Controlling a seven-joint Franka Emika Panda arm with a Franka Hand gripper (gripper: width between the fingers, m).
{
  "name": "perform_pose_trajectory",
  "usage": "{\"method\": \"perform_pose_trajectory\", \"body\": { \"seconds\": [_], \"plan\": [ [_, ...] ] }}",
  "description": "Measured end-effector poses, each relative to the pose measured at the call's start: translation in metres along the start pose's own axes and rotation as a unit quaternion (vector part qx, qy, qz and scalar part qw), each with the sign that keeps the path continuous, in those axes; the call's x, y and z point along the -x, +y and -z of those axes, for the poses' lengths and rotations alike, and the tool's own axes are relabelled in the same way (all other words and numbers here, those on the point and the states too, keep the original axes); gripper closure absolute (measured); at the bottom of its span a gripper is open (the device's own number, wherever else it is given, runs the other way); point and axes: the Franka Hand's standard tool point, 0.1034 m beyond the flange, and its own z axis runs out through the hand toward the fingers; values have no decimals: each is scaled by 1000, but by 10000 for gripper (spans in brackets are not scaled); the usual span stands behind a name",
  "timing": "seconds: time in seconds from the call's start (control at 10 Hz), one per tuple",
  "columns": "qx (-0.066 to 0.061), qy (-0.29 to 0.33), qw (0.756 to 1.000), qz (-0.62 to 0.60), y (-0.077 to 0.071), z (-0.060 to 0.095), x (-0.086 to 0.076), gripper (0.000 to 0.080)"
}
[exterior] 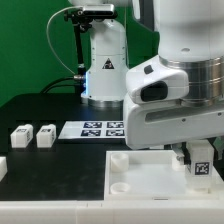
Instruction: Assemble one leg
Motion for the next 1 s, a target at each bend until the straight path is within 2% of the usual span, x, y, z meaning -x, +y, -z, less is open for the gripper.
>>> {"method": "perform_pose_trajectory", "body": {
  "seconds": [0.2,0.4,0.5,0.6,0.8,0.9,1.0],
  "plan": [
    [-6,18,996,-90,1,-2,0,501],
    [-31,31,965,-258,-1,-4,2,502],
    [-48,36,949,-311,-1,-4,-1,503],
    [-88,47,892,-441,-1,-4,-4,502],
    [-116,33,819,-561,-7,-6,-4,502],
    [-125,33,780,-612,-7,-6,-6,502],
    [-125,33,780,-612,-8,-6,-5,502]
  ]
}}
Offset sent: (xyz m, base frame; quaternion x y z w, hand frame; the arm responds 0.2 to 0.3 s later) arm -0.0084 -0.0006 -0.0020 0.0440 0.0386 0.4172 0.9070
